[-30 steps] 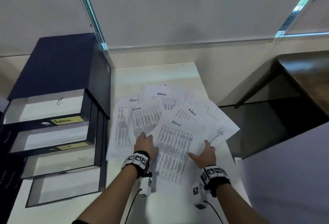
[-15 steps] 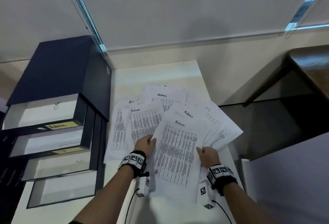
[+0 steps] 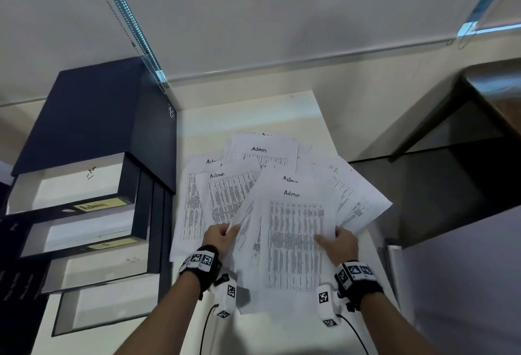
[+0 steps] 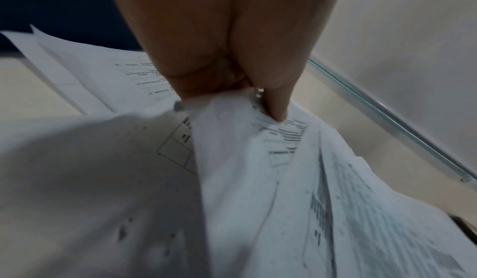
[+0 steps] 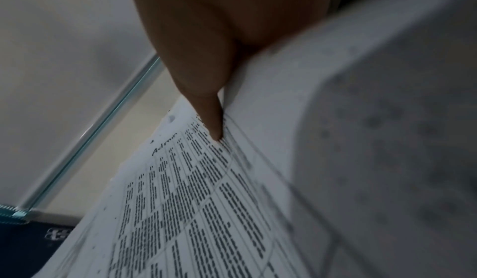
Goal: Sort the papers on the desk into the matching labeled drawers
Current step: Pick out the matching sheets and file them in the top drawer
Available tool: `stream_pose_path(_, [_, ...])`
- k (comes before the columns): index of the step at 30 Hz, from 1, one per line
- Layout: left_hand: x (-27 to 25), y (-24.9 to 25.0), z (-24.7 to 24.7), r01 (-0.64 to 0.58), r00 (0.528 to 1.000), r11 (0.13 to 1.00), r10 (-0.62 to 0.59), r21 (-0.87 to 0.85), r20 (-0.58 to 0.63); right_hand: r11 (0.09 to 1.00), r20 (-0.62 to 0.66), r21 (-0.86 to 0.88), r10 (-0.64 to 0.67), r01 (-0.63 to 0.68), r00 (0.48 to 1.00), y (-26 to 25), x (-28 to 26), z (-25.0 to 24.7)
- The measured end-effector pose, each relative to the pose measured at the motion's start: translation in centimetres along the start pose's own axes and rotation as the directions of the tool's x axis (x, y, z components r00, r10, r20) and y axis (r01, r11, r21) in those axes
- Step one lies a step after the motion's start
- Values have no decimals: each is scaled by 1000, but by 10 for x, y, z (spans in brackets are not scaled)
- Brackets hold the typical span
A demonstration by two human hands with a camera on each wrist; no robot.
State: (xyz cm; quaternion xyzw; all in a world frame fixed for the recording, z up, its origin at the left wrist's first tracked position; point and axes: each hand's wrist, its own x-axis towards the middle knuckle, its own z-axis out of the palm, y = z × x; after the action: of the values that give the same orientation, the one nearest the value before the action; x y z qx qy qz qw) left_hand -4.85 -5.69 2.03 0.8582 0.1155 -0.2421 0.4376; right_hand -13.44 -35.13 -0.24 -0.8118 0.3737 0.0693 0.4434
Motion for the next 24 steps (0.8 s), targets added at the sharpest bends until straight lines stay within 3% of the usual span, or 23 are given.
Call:
stream_pose_path(4, [8, -9, -10, 53, 997, 999, -53, -8, 48, 997, -85, -2, 73, -74, 994, 17, 7, -16])
stream_pose_path(7, [9, -9, -7, 87, 990, 995, -82, -40, 112, 997, -68, 32, 73, -71, 995, 18, 7, -17])
stream_pose_path(11, [6, 10, 6, 51, 997, 994, -56, 96, 51, 997, 3, 72, -17, 16, 1000, 6, -4, -7])
stream_pose_path(16, [1, 31, 17, -3, 987, 973, -34, 231, 157, 994, 63, 41, -106, 103, 992, -11, -14, 15])
stream_pose_path(19, [-2, 30, 18, -21, 984, 988, -7, 155, 177, 994, 64, 55, -96, 93, 993, -22, -14, 24])
stream_pose_path(21, [-9, 33, 10, -98, 980, 992, 82, 80, 179, 989, 20, 45, -145, 144, 989, -28, -12, 24])
stream_pose_path(24, [-18, 45, -17, -164, 970, 982, 178, -95, 163, 932, -46, 283, -223, 227, 974, -59, -21, 8])
